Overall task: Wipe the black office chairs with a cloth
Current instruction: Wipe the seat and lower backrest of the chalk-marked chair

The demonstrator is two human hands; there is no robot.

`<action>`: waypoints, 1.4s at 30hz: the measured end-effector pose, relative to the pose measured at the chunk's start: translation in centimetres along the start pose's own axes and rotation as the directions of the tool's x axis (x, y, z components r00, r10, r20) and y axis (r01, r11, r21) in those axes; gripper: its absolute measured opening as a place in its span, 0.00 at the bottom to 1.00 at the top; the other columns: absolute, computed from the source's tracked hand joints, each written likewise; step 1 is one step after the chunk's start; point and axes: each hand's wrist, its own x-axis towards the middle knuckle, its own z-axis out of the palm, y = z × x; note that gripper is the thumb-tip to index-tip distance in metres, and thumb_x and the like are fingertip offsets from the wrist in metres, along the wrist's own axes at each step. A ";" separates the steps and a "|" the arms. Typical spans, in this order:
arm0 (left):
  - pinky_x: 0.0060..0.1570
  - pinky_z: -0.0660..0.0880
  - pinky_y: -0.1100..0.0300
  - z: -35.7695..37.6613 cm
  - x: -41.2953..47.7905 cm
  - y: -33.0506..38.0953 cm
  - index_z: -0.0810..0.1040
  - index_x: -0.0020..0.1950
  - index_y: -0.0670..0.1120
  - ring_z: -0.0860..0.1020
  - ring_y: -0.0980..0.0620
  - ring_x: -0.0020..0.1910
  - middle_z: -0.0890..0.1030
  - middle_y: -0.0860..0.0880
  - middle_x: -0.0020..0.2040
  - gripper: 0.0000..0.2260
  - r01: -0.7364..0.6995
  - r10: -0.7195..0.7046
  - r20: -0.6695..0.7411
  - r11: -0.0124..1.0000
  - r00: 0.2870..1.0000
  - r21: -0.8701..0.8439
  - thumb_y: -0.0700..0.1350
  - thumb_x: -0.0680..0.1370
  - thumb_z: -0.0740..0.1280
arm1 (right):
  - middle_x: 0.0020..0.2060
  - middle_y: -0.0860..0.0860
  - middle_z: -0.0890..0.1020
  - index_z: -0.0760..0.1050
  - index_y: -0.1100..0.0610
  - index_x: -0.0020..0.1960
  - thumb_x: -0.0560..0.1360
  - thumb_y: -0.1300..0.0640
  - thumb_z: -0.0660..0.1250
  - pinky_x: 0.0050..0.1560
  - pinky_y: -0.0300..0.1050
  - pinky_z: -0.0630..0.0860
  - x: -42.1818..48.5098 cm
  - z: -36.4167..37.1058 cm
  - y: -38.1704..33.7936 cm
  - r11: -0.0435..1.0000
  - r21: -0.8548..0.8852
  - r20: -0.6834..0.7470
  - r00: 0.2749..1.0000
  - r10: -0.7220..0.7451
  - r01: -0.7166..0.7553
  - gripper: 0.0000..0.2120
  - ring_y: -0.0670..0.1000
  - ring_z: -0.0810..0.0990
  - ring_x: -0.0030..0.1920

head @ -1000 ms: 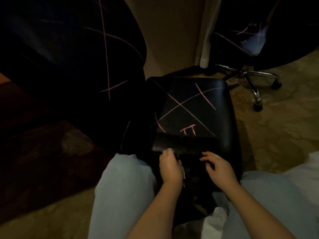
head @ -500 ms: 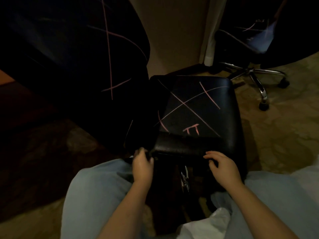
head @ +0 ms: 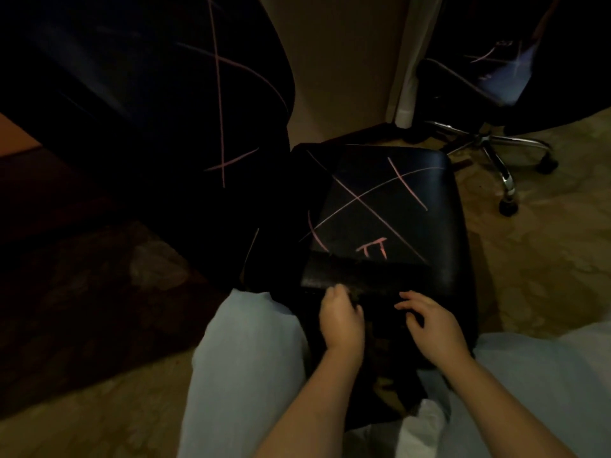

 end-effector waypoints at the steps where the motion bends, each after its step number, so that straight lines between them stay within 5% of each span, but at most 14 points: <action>1: 0.57 0.72 0.58 0.3 -0.3 0.2 0.75 0.53 0.45 0.75 0.48 0.56 0.76 0.47 0.55 0.09 -0.039 0.039 0.030 0.999 0.999 0.011 0.41 0.74 0.69 | 0.63 0.47 0.78 0.83 0.54 0.53 0.75 0.67 0.66 0.66 0.37 0.62 -0.1 0.0 0.1 1.000 0.002 0.012 1.000 -0.007 0.007 0.12 0.49 0.73 0.66; 7: 0.53 0.71 0.58 -1.5 0.9 -2.3 0.74 0.54 0.44 0.75 0.48 0.56 0.75 0.47 0.56 0.10 -0.126 0.120 0.078 0.990 0.990 0.066 0.41 0.74 0.69 | 0.62 0.49 0.79 0.83 0.55 0.52 0.75 0.69 0.66 0.66 0.38 0.63 -0.1 -0.1 0.3 0.998 0.039 -0.006 0.999 -0.039 0.039 0.13 0.49 0.74 0.65; 16: 0.53 0.70 0.54 -10.3 7.5 -10.3 0.75 0.59 0.39 0.76 0.40 0.57 0.77 0.40 0.58 0.12 0.249 -0.221 -0.231 0.963 0.947 0.100 0.41 0.77 0.67 | 0.60 0.48 0.80 0.83 0.54 0.52 0.75 0.67 0.65 0.60 0.41 0.71 0.4 0.1 -0.2 0.997 0.071 -0.036 0.999 0.030 -0.027 0.12 0.49 0.78 0.59; 21: 0.47 0.71 0.53 -10.9 9.4 -10.7 0.75 0.60 0.41 0.78 0.40 0.54 0.77 0.41 0.58 0.11 0.147 -0.094 -0.252 0.969 0.963 0.200 0.42 0.78 0.66 | 0.57 0.48 0.81 0.83 0.52 0.50 0.75 0.67 0.66 0.60 0.48 0.76 0.7 0.1 -0.2 0.997 0.063 -0.079 0.996 0.041 -0.036 0.13 0.49 0.79 0.57; 27: 0.53 0.72 0.52 -8.8 9.1 -8.9 0.75 0.63 0.43 0.76 0.41 0.59 0.77 0.42 0.61 0.13 0.309 -0.272 -0.222 0.939 0.936 0.149 0.43 0.79 0.64 | 0.53 0.48 0.82 0.83 0.52 0.49 0.74 0.66 0.66 0.50 0.41 0.74 1.2 0.3 -0.7 0.998 0.021 -0.142 0.988 0.057 -0.054 0.12 0.50 0.81 0.51; 31: 0.52 0.72 0.54 -6.7 6.0 -6.4 0.78 0.56 0.42 0.78 0.43 0.54 0.81 0.42 0.53 0.10 0.042 -0.025 -0.095 0.981 0.995 0.188 0.41 0.75 0.69 | 0.51 0.47 0.81 0.82 0.51 0.48 0.76 0.63 0.65 0.37 0.39 0.69 1.7 0.4 -1.7 0.992 -0.034 -0.160 0.980 0.114 -0.121 0.10 0.47 0.77 0.42; 36: 0.41 0.77 0.57 -2.6 1.6 -3.5 0.78 0.45 0.45 0.79 0.46 0.44 0.80 0.47 0.42 0.14 -0.275 0.275 0.028 0.947 0.961 0.166 0.39 0.63 0.77 | 0.50 0.46 0.81 0.82 0.51 0.48 0.75 0.63 0.66 0.36 0.38 0.68 1.6 0.7 -1.8 0.991 -0.023 -0.177 0.976 0.125 -0.131 0.10 0.47 0.77 0.41; 39: 0.40 0.77 0.56 -3.5 2.7 -4.4 0.77 0.46 0.45 0.79 0.45 0.46 0.79 0.47 0.44 0.14 -0.314 0.314 0.031 0.928 0.949 0.200 0.40 0.64 0.76 | 0.50 0.48 0.82 0.82 0.52 0.48 0.75 0.65 0.66 0.44 0.42 0.74 1.3 0.5 -1.3 0.997 0.010 -0.153 0.986 0.072 -0.072 0.11 0.50 0.80 0.46; 42: 0.51 0.74 0.52 -6.1 5.5 -7.1 0.75 0.54 0.43 0.76 0.44 0.55 0.77 0.44 0.54 0.12 -0.054 0.064 -0.039 0.974 0.997 0.221 0.41 0.72 0.71 | 0.50 0.49 0.81 0.83 0.54 0.48 0.74 0.68 0.67 0.49 0.43 0.75 1.1 0.1 -0.8 0.999 0.042 -0.155 0.988 0.024 -0.018 0.12 0.52 0.80 0.48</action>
